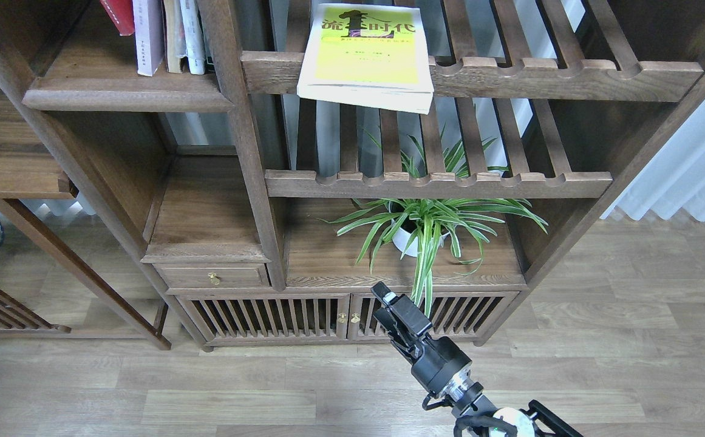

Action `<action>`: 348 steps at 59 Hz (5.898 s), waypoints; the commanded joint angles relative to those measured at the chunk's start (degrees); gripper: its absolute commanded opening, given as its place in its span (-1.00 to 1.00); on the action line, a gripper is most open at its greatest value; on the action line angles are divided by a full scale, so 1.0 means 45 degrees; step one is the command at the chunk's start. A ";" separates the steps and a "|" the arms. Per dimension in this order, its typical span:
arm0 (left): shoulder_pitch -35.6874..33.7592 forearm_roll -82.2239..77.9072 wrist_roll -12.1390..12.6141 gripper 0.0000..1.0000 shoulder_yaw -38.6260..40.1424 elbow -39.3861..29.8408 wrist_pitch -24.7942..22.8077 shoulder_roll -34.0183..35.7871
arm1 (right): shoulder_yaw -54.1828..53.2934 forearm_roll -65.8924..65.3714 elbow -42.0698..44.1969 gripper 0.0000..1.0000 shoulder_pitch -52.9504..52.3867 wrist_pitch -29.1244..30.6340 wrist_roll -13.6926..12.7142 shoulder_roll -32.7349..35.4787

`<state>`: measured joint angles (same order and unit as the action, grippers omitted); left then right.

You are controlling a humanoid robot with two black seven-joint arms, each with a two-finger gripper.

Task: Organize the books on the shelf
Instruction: 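Place the red book onto the top shelf with the left gripper, then push the red book upright into the top shelf with the left gripper, then withdraw the left gripper from the top shelf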

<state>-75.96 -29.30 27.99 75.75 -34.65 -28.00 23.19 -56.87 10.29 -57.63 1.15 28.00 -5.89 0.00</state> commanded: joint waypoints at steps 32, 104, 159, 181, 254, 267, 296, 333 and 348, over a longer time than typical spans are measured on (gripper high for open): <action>0.0084 -0.0442 0.0001 -1.00 -0.0896 0.0025 -0.0001 0.0452 | 0.0020 0.0058 -0.0085 0.99 0.0019 0.0000 0.0000 0.0000; -0.0073 -0.1437 -0.2880 -1.00 -0.0349 0.1724 -0.0001 -0.0524 | 0.0156 0.0078 -0.0573 0.99 0.0156 0.0000 0.0097 0.0000; 0.1021 -0.1692 -0.3994 -1.00 -0.1599 0.0846 -0.0001 -0.0133 | 0.0000 0.0117 -0.0671 0.99 0.0293 0.0000 0.0273 0.0000; 0.1041 -0.1126 -0.3994 -0.94 -0.1521 0.0962 -0.0001 -0.0485 | -0.0059 0.0175 -0.0651 0.99 0.0195 0.0000 0.0273 0.0000; 0.0377 0.0418 -0.0381 -0.99 -0.1970 0.1119 -0.0001 0.0062 | -0.0039 0.0351 -0.0574 0.99 0.0058 0.0000 0.0273 0.0000; -0.0033 0.0242 -0.0381 -0.99 -0.1872 0.1041 -0.0001 0.0531 | 0.0000 0.0351 -0.0573 0.99 -0.0020 0.0000 0.0273 0.0000; -0.0463 -0.0539 -0.0381 -1.00 -0.1990 0.1060 -0.0001 0.0413 | 0.0039 0.0331 -0.0573 0.99 -0.0079 0.0000 0.0273 0.0000; -0.0346 -0.0461 -0.0401 -0.58 -0.1814 0.1158 -0.0001 0.0121 | 0.0059 0.0351 -0.0573 0.99 -0.0079 0.0000 0.0273 0.0000; -0.0365 -0.0481 -0.0381 -0.26 -0.1853 0.1158 -0.0001 -0.0133 | 0.0020 0.0351 -0.0573 0.99 -0.0079 0.0000 0.0273 0.0000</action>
<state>-77.57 -31.38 26.24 67.48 -29.42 -28.00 23.13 -56.60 11.87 -60.22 0.79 28.00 -4.66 0.00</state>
